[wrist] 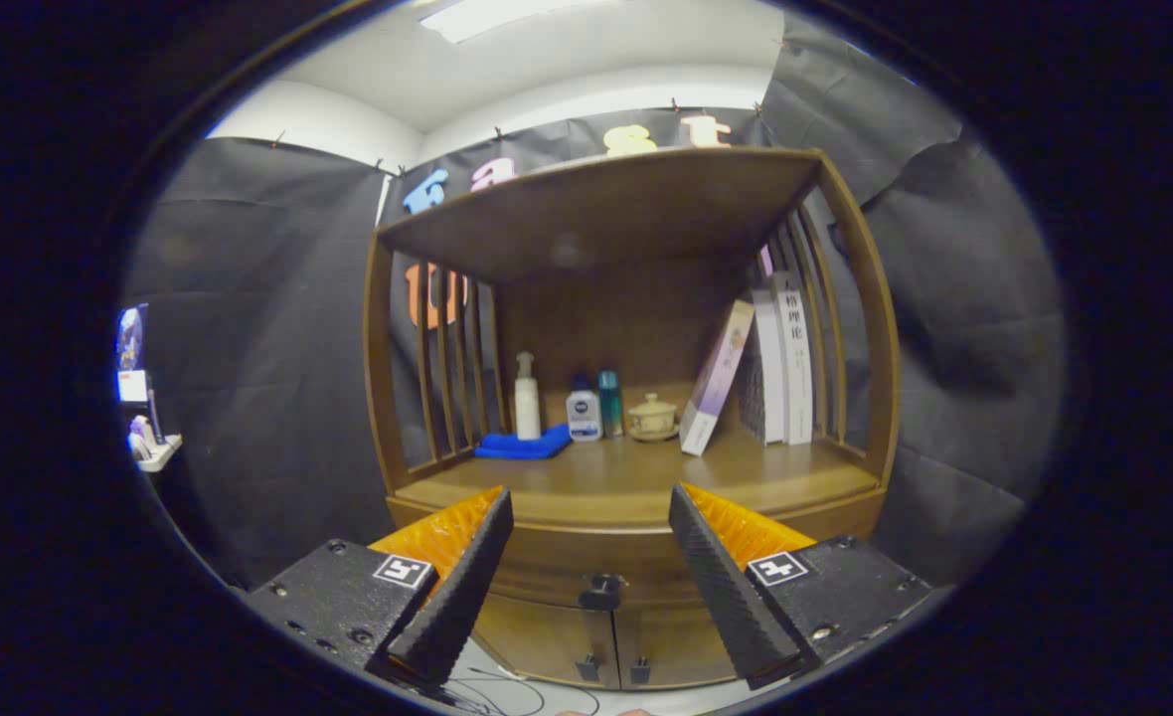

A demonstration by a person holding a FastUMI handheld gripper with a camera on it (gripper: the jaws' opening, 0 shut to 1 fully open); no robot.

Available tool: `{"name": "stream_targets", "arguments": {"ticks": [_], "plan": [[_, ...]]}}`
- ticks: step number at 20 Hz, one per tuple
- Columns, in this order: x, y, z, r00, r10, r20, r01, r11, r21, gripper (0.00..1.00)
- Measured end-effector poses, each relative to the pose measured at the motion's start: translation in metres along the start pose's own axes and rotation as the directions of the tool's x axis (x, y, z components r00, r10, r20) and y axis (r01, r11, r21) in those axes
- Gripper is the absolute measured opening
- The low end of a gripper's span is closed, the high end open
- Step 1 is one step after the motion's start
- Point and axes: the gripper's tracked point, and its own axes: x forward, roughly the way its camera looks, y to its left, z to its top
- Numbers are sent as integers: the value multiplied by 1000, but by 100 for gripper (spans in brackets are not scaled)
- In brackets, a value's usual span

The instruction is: Pull open the drawer, take out the items inside it, and place them on the countertop above the cabinet.

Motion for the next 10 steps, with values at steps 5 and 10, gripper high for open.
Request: {"name": "stream_targets", "arguments": {"ticks": [5,10], "plan": [[33,-8,-58,993,-61,-97,60,998,-17,100],[60,-16,-100,983,-102,-152,95,994,-54,100]]}}
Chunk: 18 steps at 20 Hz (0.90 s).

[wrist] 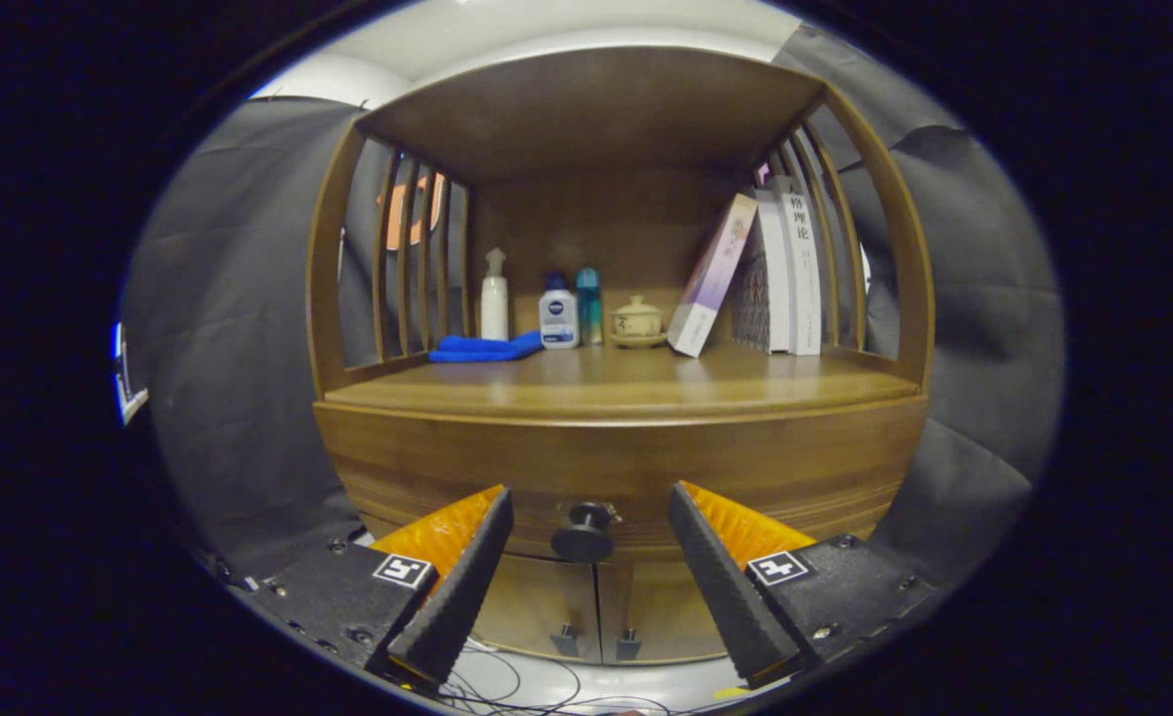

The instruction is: Pull open the drawer, take out the items inside it, and place them on the countertop above the cabinet.

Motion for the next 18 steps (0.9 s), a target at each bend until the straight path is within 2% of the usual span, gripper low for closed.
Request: {"name": "stream_targets", "arguments": {"ticks": [4,10,14,16,18], "plan": [[23,0,-21,999,-27,-42,28,1000,4,96],[45,1,-34,996,-72,-46,71,997,-36,71],[53,-1,-41,994,-104,-42,103,994,-34,61],[52,-1,-39,994,-110,-27,108,993,-53,52],[53,-3,-39,994,-106,-31,104,993,-52,50]]}}
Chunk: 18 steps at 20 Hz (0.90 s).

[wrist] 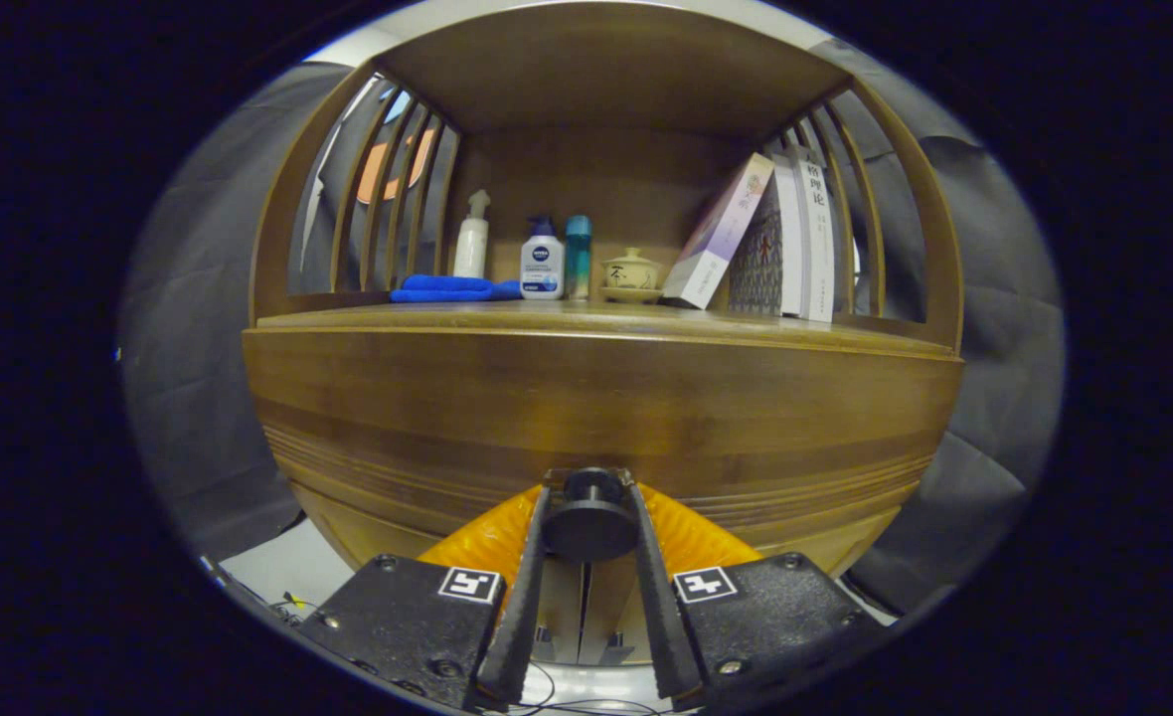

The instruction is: Pull open the drawer, take out the items inside it, and place them on the countertop above the cabinet.

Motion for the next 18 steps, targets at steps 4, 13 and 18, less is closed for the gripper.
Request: {"name": "stream_targets", "arguments": {"ticks": [4,13,18], "plan": [[-3,1,-1,1000,12,-18,-12,1000,16,45],[-29,2,-9,1000,13,-18,-13,1000,-5,39],[-59,4,-15,1000,12,-9,-12,1000,5,40]]}}
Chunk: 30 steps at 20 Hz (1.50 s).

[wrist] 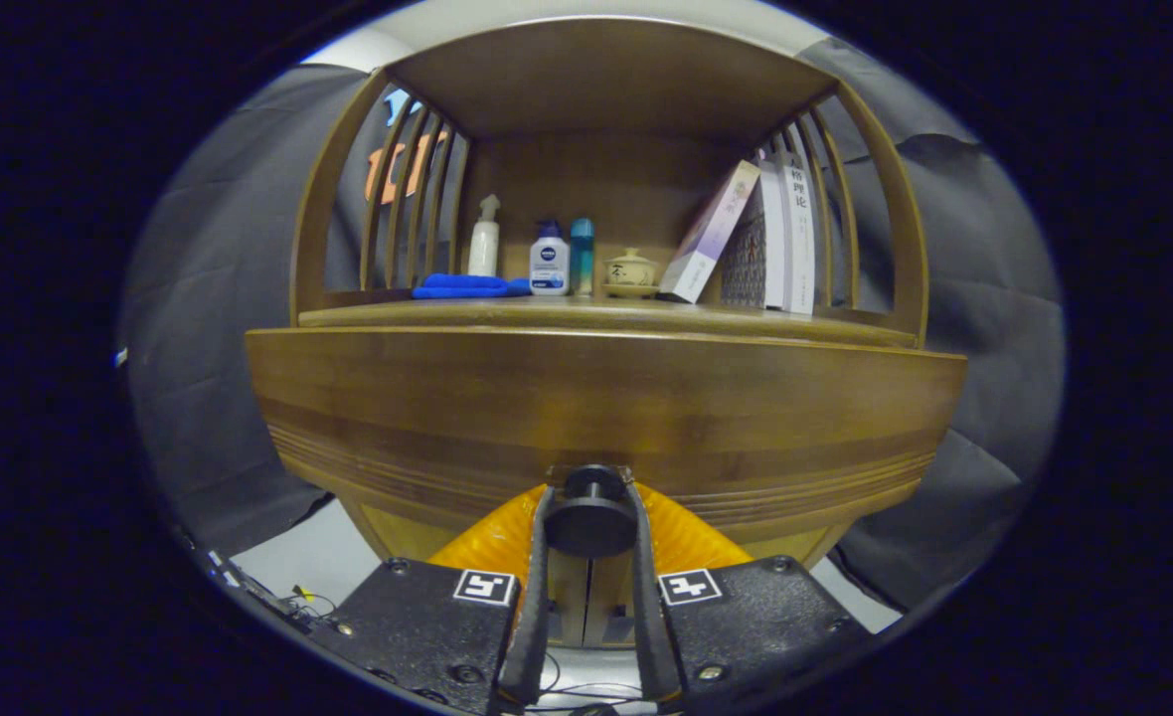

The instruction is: Pull open the drawer, take out the items inside it, and place them on the countertop above the cabinet.

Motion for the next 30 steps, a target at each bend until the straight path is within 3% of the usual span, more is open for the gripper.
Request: {"name": "stream_targets", "arguments": {"ticks": [18,30], "plan": [[-102,-1,-41,998,44,-35,-43,999,25,39],[-136,4,-59,994,87,-63,-87,996,2,39]]}}
